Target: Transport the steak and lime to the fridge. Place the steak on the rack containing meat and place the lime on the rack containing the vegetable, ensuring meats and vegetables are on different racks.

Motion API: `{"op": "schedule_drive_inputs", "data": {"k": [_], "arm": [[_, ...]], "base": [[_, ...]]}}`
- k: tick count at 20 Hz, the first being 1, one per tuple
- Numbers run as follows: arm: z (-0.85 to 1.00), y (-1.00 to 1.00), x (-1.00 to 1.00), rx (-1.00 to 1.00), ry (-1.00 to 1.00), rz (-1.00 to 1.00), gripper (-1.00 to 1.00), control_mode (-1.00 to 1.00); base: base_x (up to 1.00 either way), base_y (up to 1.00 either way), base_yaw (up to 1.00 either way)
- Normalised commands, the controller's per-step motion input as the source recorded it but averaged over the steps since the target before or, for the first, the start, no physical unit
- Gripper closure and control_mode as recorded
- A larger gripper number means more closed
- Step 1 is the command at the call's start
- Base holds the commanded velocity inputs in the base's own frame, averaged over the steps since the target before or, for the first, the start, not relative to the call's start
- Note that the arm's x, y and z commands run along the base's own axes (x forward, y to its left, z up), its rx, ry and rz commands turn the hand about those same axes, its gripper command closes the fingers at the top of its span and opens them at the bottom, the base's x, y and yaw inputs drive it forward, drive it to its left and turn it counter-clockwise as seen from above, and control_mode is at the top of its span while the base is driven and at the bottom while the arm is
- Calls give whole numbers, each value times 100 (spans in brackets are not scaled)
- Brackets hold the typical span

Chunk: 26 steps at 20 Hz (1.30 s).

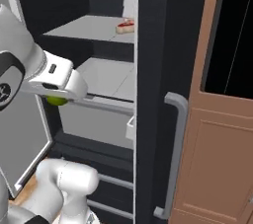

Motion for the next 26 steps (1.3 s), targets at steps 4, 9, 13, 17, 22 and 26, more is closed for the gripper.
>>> {"op": "schedule_drive_inputs", "data": {"k": [4, 9, 13, 17, 22, 26], "arm": [[0, 0, 0, 0, 0, 0, 100, 100], [0, 0, 0, 0, 0, 0, 100, 100], [0, 0, 0, 0, 0, 0, 100, 100], [0, 0, 0, 0, 0, 0, 100, 100], [-6, 0, 12, 0, 1, 0, 100, -100], [-83, 0, 83, -1, -2, 0, 100, -100]], "base": [[89, 55, -24], [71, -7, -12], [97, -3, -9], [99, 0, -1], [51, 2, 0], [0, 0, 0]]}}
